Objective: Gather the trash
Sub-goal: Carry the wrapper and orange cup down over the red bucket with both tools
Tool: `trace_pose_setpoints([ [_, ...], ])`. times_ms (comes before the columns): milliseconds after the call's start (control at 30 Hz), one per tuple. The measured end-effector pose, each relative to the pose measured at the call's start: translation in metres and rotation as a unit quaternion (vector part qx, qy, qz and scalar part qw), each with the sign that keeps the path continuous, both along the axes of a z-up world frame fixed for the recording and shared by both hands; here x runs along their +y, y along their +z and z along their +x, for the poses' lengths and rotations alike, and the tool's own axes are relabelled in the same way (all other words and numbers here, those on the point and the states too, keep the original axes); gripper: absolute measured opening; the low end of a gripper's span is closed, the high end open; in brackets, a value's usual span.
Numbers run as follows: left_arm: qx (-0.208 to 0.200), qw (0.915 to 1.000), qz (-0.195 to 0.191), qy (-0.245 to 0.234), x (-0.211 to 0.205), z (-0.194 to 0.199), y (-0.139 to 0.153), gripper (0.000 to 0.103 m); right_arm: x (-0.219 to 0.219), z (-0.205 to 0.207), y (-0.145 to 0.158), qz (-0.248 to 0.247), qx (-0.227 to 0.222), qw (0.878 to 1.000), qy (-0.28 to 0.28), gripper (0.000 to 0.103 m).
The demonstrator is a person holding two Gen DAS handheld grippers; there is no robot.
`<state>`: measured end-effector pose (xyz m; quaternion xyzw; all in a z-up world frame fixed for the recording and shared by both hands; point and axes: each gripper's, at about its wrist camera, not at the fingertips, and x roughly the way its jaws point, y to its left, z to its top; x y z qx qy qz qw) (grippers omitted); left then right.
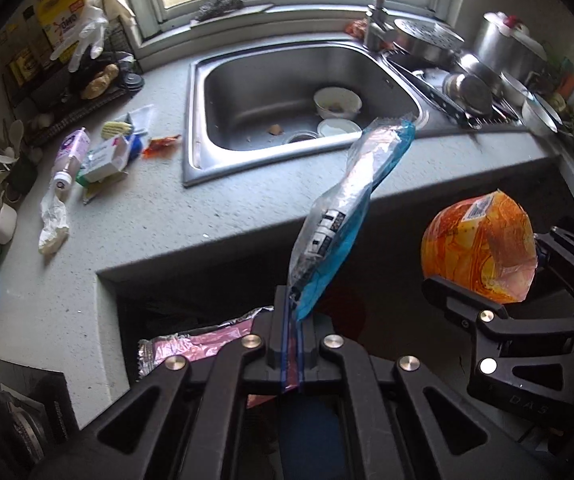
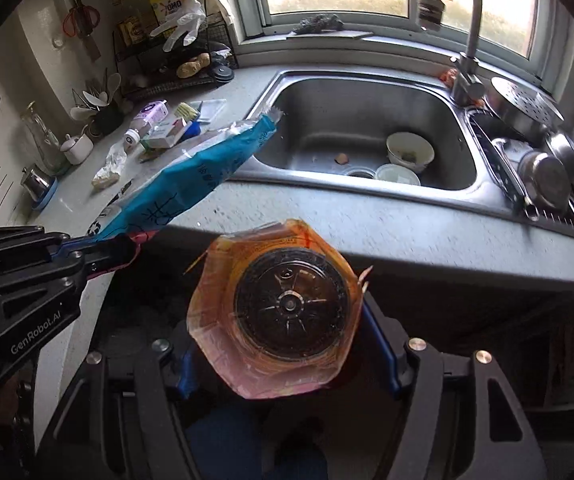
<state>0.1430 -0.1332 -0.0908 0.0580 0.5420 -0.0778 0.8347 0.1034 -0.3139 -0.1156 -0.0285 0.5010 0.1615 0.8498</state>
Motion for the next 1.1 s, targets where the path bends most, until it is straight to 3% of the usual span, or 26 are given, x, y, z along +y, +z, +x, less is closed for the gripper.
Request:
trace_pose_setpoints([
  [300,0.088,0.9948,0.000,-0.052,-0.046,-0.006,-0.109,0.002,-0.047,-0.028,-0.087,-0.015,0.065,0.996,-0.051,0.065],
  [567,0.148,0.9859,0.000,-0.078,-0.065,0.010,-0.220,0.002,-0.049,-0.012,-0.178,-0.025,0.100,0.993,-0.064,0.065],
  [667,0.163,0.9830,0.003,-0.086,-0.070,0.019,-0.272,0.002,-0.048,0.000,-0.226,-0.030,0.105,0.992,-0.065,0.065],
  [767,0.174,0.9816,0.007,-0.078,-0.076,0.032,-0.325,0.002,-0.043,0.006,-0.266,-0.057,0.079,0.994,-0.056,0.065],
  [833,0.180,0.9804,0.009,-0.079,-0.081,0.038,-0.354,0.002,-0.045,0.011,-0.297,-0.045,0.087,0.994,-0.056,0.065],
  [1100,0.203,0.9748,0.023,-0.090,-0.093,0.059,-0.447,0.002,-0.046,0.021,-0.385,-0.042,0.112,0.990,-0.074,0.065],
])
